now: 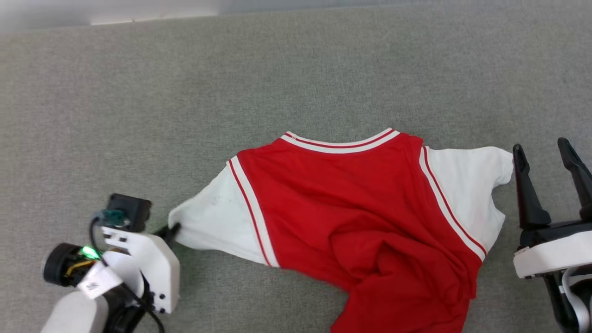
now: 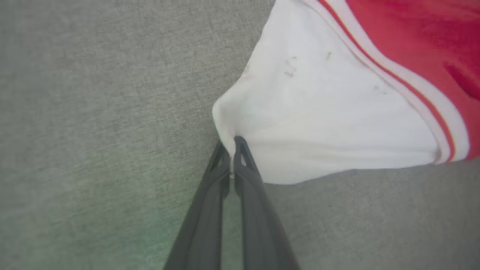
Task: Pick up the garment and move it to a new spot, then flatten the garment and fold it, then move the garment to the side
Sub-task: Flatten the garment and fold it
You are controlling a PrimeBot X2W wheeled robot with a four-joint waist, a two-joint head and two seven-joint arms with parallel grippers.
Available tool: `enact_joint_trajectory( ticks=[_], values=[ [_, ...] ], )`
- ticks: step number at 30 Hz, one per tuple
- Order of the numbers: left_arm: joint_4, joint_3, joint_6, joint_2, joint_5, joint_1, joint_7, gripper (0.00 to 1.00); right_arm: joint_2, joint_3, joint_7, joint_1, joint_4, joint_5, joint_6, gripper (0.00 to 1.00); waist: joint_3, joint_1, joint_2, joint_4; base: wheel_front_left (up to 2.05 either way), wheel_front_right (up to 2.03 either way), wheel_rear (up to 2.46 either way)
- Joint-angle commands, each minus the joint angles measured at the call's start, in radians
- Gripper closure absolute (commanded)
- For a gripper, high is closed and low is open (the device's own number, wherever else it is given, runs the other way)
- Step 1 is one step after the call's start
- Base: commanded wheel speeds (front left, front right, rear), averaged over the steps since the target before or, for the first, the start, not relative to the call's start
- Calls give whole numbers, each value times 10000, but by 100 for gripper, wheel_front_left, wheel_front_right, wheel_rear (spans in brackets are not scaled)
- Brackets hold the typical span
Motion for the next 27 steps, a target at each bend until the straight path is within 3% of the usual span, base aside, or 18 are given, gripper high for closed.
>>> enact_joint_trajectory(
  ticks=[1,7,8,15,22,27],
  values=[
    [-126,207,105,86,93,48,-271,100,-175,5,239,47,-48,43,-7,0,-208,-1,0,121,0,0,0],
    [-1231,595,270,542,461,-91,-793,100,-1228,35,2820,83,-192,590,-8,0,-432,-1,0,478,0,0,0],
    [-2055,652,262,766,586,44,-719,100,-1901,52,4753,-239,-453,1039,-10,0,-351,-1,0,571,0,0,0],
    [-3811,534,160,1087,661,266,-383,100,-2998,-245,9205,-998,-653,1538,-7,0,67,-1,0,1052,0,0,0],
    [-4516,70,-17,947,590,-11,-257,100,-3556,7,11364,-1553,-166,1932,-7,0,411,-1,0,1607,0,0,0],
    [-4630,-227,-140,793,433,-151,-254,100,-3789,166,11828,-1697,321,1932,-7,0,697,-1,0,1970,0,0,0]
  ],
)
